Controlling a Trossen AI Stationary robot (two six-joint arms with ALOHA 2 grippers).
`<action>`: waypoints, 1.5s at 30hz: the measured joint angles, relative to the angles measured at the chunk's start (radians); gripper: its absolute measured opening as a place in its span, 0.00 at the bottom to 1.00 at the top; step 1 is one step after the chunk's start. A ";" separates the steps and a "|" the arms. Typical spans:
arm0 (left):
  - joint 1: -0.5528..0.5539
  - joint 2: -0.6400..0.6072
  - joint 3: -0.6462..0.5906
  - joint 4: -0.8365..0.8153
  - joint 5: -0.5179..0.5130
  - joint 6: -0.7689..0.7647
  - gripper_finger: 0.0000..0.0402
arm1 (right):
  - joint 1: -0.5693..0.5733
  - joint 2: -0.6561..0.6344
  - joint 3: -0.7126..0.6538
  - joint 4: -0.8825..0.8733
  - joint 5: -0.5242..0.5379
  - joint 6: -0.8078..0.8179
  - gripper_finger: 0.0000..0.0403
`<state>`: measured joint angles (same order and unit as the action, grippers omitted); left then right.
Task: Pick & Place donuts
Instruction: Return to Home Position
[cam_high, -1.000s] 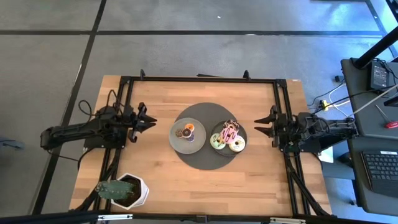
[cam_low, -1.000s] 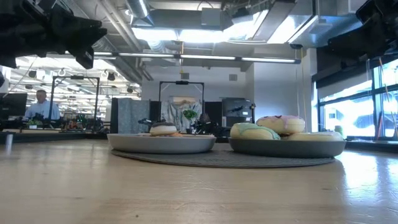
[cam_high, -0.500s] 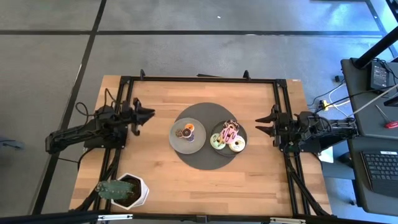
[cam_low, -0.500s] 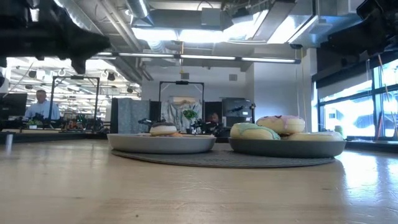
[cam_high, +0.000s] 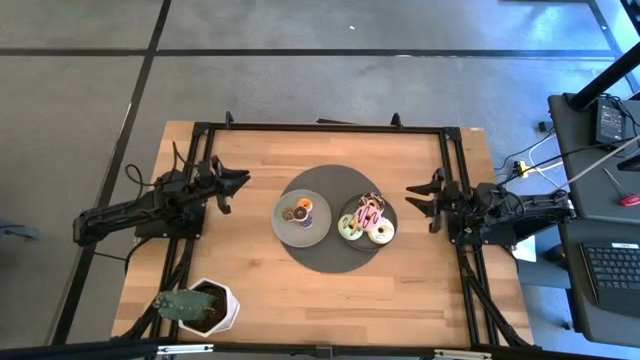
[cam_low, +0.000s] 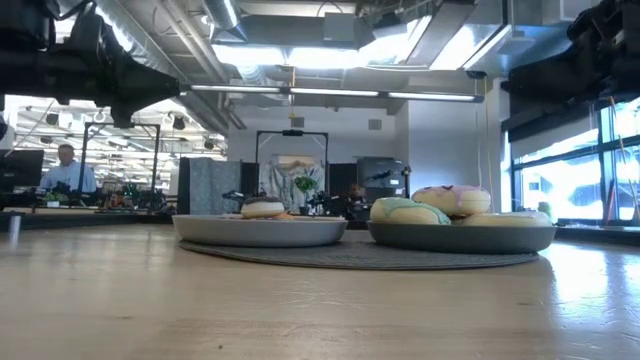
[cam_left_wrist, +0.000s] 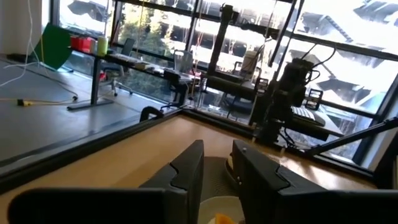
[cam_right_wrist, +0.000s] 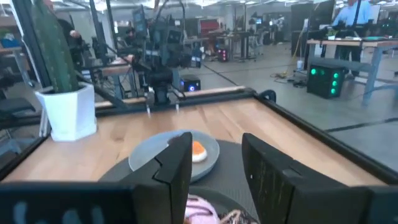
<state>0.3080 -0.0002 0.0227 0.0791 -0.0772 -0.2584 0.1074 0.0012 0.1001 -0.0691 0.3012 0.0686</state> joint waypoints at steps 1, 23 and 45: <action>0.000 0.000 0.000 -0.009 0.000 0.000 0.20 | 0.000 0.000 -0.014 0.011 0.002 -0.001 0.35; 0.000 0.000 0.000 -0.090 0.000 0.010 0.20 | -0.003 0.003 -0.093 0.140 0.038 -0.233 0.35; 0.000 0.000 0.000 -0.090 0.000 0.010 0.21 | -0.003 0.003 -0.093 0.139 0.038 -0.231 0.35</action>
<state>0.3080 -0.0002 0.0227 -0.0113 -0.0776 -0.2485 0.1047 0.0040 0.0067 0.0704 0.3393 -0.1623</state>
